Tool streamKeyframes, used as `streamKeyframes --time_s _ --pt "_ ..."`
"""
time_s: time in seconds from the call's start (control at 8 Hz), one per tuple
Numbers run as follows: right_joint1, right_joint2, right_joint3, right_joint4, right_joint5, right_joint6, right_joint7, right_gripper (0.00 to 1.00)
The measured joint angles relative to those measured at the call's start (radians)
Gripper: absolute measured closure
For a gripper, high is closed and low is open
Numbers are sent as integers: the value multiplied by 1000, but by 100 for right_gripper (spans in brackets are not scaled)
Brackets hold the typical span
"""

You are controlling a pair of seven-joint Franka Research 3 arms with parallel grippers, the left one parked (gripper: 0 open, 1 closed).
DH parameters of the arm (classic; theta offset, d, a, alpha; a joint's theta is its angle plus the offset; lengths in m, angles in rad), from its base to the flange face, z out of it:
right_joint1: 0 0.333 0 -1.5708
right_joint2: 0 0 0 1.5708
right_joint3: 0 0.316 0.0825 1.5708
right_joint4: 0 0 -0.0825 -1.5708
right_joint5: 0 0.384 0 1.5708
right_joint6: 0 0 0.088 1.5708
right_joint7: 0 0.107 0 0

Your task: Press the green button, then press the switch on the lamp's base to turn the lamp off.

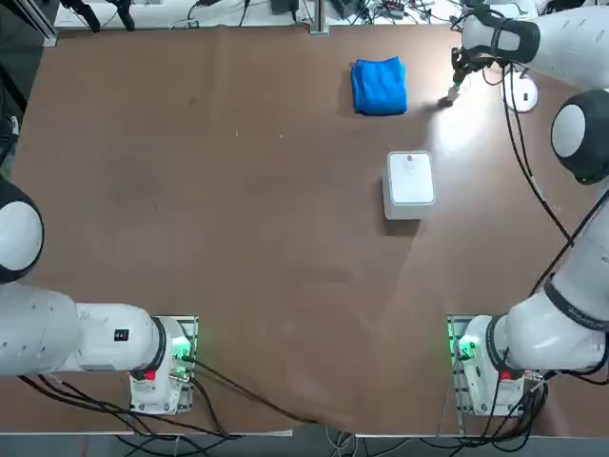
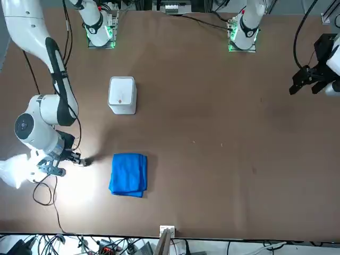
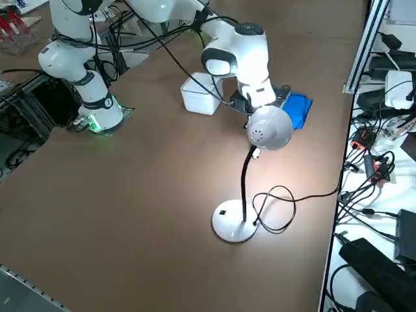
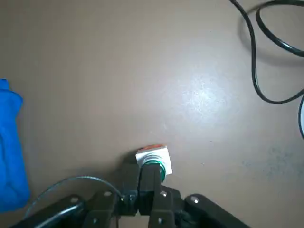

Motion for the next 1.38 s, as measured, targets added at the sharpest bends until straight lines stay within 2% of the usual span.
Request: streamKeyframes --time_s 0.5,1.38 --pt "0 -18 0 -62 0 95 1 99" --pt "0 -41 0 -75 0 90 3 99"
